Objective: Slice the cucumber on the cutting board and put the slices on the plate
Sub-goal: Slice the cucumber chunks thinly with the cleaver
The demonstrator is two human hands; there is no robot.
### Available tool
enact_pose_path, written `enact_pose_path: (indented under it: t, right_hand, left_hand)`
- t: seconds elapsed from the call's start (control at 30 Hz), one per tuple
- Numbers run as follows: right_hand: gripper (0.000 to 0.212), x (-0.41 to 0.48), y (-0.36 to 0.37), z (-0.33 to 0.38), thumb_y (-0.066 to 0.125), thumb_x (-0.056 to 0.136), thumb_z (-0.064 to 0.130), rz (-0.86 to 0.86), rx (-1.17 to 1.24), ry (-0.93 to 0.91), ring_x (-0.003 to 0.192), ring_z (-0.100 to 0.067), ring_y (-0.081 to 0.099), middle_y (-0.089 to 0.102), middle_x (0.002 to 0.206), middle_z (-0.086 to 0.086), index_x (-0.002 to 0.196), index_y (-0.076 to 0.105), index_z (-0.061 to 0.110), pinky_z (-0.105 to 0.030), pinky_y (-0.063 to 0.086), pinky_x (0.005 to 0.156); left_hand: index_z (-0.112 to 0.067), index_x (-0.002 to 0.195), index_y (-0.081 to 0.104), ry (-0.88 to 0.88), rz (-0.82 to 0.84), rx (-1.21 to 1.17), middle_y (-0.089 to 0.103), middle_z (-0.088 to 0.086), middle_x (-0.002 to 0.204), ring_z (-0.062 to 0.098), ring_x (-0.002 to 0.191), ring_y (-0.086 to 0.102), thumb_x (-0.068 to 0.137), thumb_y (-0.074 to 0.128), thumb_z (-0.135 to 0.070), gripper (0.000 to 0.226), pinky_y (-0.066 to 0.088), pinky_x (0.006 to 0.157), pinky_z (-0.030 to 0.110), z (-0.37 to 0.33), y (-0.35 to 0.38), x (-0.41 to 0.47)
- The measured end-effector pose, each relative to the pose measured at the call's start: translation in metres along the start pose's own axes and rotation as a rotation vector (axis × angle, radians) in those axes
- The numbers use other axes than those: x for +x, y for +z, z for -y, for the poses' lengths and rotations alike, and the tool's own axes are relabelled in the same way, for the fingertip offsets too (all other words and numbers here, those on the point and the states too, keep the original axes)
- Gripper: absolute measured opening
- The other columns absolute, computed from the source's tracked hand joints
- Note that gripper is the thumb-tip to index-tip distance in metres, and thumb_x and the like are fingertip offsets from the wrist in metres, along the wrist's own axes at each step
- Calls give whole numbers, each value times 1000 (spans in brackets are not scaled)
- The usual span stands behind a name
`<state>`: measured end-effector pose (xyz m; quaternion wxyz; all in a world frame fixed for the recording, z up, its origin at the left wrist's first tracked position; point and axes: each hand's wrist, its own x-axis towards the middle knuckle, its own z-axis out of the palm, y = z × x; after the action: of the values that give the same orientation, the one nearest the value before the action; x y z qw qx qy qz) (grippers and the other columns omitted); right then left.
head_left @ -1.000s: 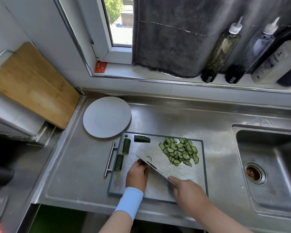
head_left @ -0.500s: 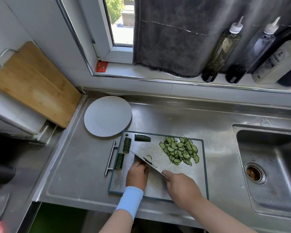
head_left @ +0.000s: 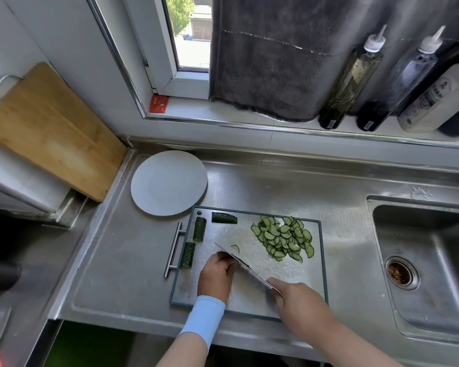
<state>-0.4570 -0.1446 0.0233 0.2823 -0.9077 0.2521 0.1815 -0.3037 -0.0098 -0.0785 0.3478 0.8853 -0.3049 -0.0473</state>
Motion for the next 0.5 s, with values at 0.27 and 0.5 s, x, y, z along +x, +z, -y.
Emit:
enact_pose_path:
  t: [0.27,0.5]
  right_hand:
    - [21,34,6,15,39,98,21,27,18,5,72,-24,50,56,76,3,103,57,30,-34,47,65]
    - [21,35,8,19,37,100,23,13,12,-19,72,-25,51,61,79,-1,104,56,30,-36,47,65]
  left_hand:
    - [-15,77,77,10,11,9,71,1,86,20,77,66,61,86,2,26,49,70,22,5,3,-1]
    - [-14,75,76,15,36,29,69,3,83,21,74,65,60,86,2,24,47,70,20,4,-1,2]
